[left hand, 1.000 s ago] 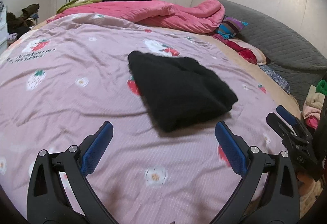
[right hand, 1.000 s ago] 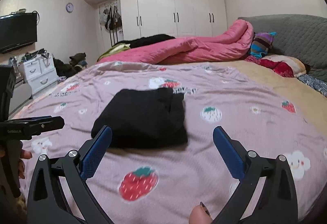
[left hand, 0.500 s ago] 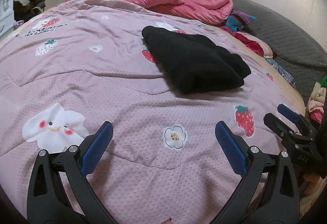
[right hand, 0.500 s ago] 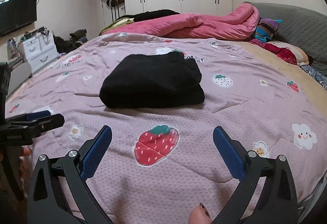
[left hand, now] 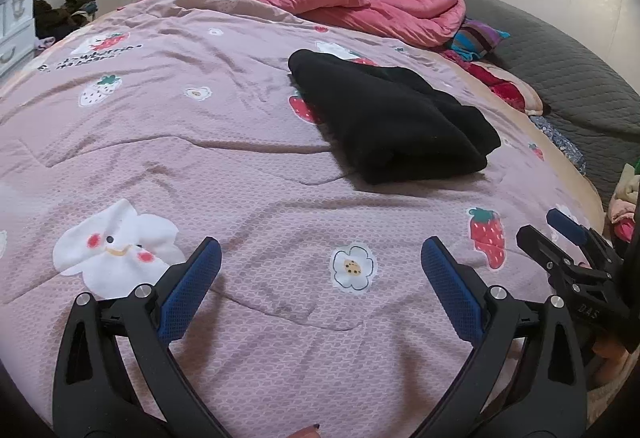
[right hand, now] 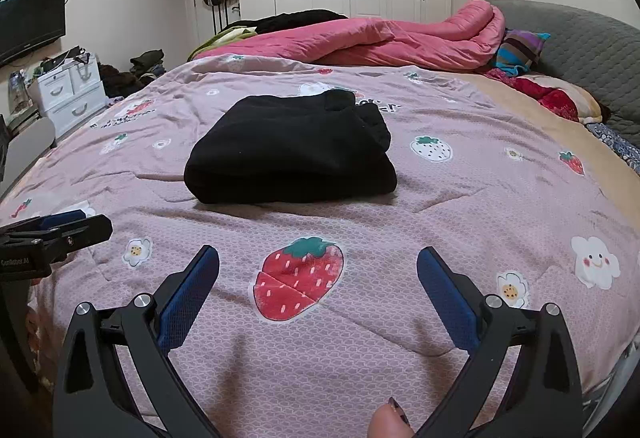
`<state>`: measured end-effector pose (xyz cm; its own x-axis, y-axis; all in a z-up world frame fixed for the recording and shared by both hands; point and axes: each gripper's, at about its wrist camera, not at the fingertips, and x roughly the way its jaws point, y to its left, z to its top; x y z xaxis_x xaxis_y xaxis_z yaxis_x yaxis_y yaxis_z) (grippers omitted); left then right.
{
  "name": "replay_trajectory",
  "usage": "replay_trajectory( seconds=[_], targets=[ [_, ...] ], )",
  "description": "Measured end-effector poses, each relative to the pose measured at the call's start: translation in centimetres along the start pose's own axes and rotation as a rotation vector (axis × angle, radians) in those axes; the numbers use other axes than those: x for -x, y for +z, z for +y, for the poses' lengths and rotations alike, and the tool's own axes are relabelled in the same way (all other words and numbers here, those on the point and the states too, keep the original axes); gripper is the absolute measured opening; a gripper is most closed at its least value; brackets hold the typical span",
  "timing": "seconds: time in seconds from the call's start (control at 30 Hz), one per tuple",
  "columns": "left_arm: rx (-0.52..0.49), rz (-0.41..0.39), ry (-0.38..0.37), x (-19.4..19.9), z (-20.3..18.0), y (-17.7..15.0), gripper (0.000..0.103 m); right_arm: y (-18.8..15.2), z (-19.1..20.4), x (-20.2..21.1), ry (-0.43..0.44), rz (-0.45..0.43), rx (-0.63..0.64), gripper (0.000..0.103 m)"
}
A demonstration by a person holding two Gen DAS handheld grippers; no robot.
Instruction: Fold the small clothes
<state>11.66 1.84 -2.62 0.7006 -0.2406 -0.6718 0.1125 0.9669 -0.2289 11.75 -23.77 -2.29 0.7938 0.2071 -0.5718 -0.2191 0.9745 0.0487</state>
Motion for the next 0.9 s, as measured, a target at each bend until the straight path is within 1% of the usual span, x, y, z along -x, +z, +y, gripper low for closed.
replay_trajectory(
  seconds=[0.13,0.33,0.9],
  targets=[
    [-0.001,0.002,0.016,-0.03,0.05,0.05,0.094,0.01,-0.08,-0.04,0.000,0.005,0.002,0.099],
    [-0.001,-0.003,0.013,0.11,-0.02,0.05,0.094,-0.03,-0.09,-0.03,-0.001,0.004,0.001,0.099],
    [0.001,0.014,0.021,-0.07,-0.13,0.06,0.094,-0.05,-0.27,-0.06,-0.002,0.004,-0.002,0.099]
  ],
)
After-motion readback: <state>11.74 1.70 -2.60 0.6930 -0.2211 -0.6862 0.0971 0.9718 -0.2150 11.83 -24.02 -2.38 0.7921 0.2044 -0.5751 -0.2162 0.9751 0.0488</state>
